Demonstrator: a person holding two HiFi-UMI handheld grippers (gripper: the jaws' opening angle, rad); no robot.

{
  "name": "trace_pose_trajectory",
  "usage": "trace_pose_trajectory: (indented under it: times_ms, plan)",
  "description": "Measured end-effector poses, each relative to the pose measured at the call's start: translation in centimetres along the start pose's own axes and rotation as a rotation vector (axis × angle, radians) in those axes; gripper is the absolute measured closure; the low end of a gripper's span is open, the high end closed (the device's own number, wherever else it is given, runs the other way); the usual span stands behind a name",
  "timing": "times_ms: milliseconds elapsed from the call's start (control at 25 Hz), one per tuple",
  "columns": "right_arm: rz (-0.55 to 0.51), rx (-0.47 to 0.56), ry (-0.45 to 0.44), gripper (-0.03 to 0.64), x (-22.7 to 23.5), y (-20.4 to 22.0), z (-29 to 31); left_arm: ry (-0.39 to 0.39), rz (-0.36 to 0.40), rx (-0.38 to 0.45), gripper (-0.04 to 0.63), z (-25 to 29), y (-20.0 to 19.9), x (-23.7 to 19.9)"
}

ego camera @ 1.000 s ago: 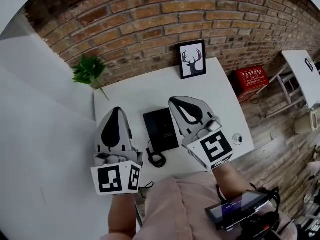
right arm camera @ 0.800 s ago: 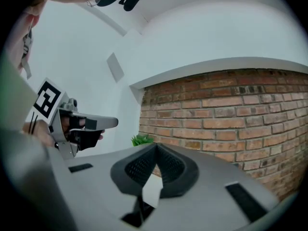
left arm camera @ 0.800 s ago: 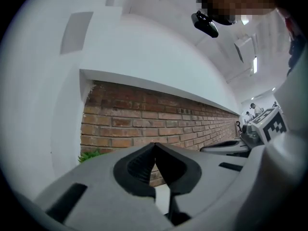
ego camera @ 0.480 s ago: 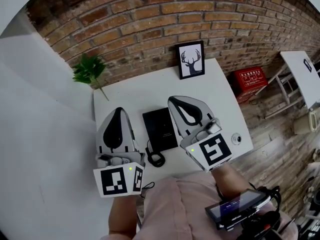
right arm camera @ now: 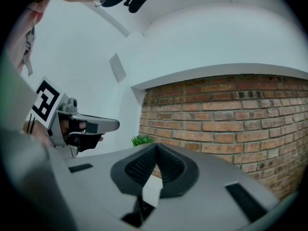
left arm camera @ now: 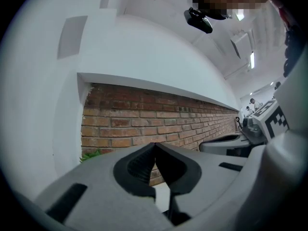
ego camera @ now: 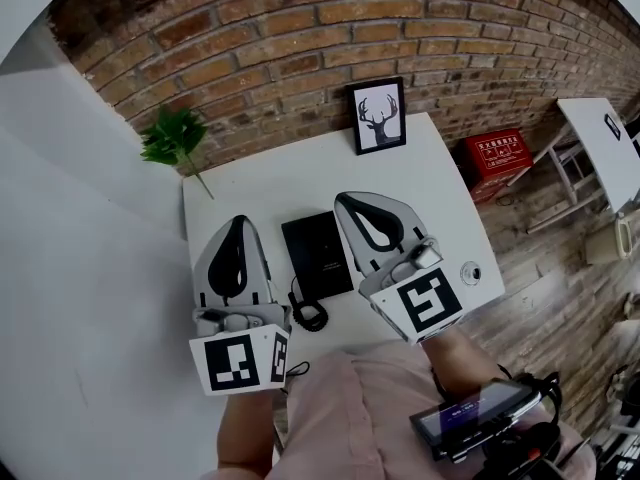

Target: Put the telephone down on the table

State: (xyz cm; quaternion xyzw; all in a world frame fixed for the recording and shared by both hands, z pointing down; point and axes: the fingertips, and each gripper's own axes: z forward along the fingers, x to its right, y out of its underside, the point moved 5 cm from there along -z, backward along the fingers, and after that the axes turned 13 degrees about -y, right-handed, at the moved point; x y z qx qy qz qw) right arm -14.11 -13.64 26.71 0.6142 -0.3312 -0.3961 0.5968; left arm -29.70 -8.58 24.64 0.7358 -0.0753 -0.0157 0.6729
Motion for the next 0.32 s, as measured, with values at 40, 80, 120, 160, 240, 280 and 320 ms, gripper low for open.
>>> trace_pose_trajectory:
  times_ms: [40, 80, 120, 160, 240, 280, 320]
  plan:
    - [0.0, -0.001, 0.001, 0.612, -0.03, 0.08, -0.08, 0.002, 0.001, -0.001, 0.588, -0.04, 0.06, 0.08]
    - [0.0, -0.002, 0.003, 0.612, -0.05, 0.15, -0.16, 0.003, 0.002, -0.003, 0.588, -0.09, 0.12, 0.18]
    - [-0.001, -0.003, 0.004, 0.612, -0.06, 0.21, -0.24, 0.006, 0.003, -0.004, 0.588, -0.14, 0.15, 0.29]
    - [0.0, -0.003, 0.005, 0.612, -0.06, 0.24, -0.31, 0.007, 0.005, -0.005, 0.588, -0.2, 0.17, 0.39]
    - [0.0, -0.003, 0.007, 0.612, -0.06, 0.24, -0.41, 0.009, 0.01, -0.006, 0.588, -0.3, 0.18, 0.54]
    - [0.0, -0.003, 0.008, 0.612, -0.06, 0.23, -0.43, 0.009, 0.012, -0.006, 0.588, -0.35, 0.18, 0.59]
    - [0.001, -0.003, 0.009, 0.612, -0.07, 0.21, -0.45, 0.009, 0.014, -0.006, 0.588, -0.39, 0.17, 0.62]
